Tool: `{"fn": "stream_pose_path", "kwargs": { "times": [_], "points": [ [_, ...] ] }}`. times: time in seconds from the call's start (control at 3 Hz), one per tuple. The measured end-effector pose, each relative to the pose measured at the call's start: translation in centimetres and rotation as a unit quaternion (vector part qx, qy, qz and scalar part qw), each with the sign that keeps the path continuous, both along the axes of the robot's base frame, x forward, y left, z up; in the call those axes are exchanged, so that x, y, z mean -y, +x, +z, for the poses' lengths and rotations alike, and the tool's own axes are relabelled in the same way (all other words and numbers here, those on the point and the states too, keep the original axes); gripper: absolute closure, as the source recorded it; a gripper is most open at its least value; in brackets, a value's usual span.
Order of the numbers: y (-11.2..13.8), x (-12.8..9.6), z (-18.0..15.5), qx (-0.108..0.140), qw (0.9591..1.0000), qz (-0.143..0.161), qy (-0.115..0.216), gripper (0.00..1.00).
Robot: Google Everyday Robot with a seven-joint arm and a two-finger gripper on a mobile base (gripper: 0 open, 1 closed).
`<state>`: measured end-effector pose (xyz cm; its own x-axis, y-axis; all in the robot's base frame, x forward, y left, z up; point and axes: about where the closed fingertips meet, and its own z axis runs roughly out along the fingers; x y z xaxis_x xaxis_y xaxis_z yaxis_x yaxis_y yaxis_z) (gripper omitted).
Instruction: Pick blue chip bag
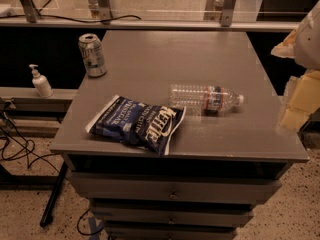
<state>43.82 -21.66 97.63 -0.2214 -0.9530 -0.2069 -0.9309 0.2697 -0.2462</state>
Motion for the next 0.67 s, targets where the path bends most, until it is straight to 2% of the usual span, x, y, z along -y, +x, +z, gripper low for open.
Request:
{"fn": "stream_pose_path", "kwargs": {
  "times": [0.33, 0.67],
  "points": [
    [0.0, 0.0, 0.1, 0.002, 1.0, 0.0, 0.001, 0.0],
    [0.9, -2.3, -1.1, 0.0, 0.9993, 0.012, 0.037, 0.0]
  ]
}}
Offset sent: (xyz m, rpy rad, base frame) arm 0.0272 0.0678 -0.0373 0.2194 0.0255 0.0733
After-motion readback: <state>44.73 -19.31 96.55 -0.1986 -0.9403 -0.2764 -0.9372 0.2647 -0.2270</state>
